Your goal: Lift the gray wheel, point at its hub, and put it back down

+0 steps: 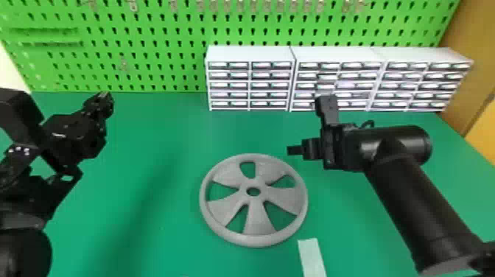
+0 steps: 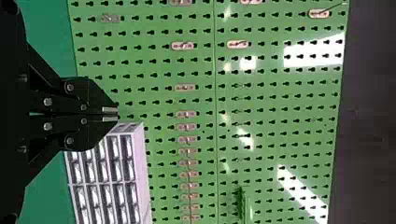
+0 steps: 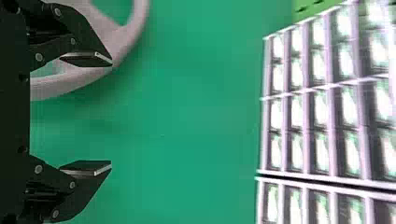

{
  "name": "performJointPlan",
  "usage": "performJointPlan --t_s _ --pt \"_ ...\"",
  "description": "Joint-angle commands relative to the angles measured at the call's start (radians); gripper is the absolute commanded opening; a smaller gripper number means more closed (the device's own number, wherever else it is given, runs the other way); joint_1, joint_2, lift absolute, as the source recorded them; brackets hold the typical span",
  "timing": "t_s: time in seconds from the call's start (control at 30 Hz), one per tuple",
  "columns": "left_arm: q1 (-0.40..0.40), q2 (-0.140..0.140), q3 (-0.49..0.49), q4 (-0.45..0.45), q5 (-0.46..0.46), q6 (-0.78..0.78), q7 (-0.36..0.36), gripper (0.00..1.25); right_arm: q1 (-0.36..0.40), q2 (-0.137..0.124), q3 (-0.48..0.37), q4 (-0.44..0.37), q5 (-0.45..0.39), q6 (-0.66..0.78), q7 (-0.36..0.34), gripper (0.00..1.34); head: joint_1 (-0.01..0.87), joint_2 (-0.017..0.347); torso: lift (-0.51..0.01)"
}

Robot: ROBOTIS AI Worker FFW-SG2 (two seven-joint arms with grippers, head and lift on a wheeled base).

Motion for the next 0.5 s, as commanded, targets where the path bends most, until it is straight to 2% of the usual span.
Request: performJointPlan --t_s 0.0,0.27,0.47 --pt "-0.003 0.001 -0.002 0.004 0.000 -0.001 0.000 0.04 0.011 0.000 -0.017 -0.018 -0.024 -0.114 0.000 0.86 0.692 0.048 -0.088" --pt "-0.014 0.001 -0.007 0.020 0.000 -0.001 -0.001 0.04 0.071 0.005 -0.043 -0.113 0.003 -0.281 -0.009 0.86 0.692 0.048 -0.088" --pt "-0.023 0.000 -0.012 0.030 -0.015 -0.001 0.000 0.04 0.142 0.008 -0.055 -0.255 0.022 -0.361 -0.132 0.86 0.692 0.048 -0.088"
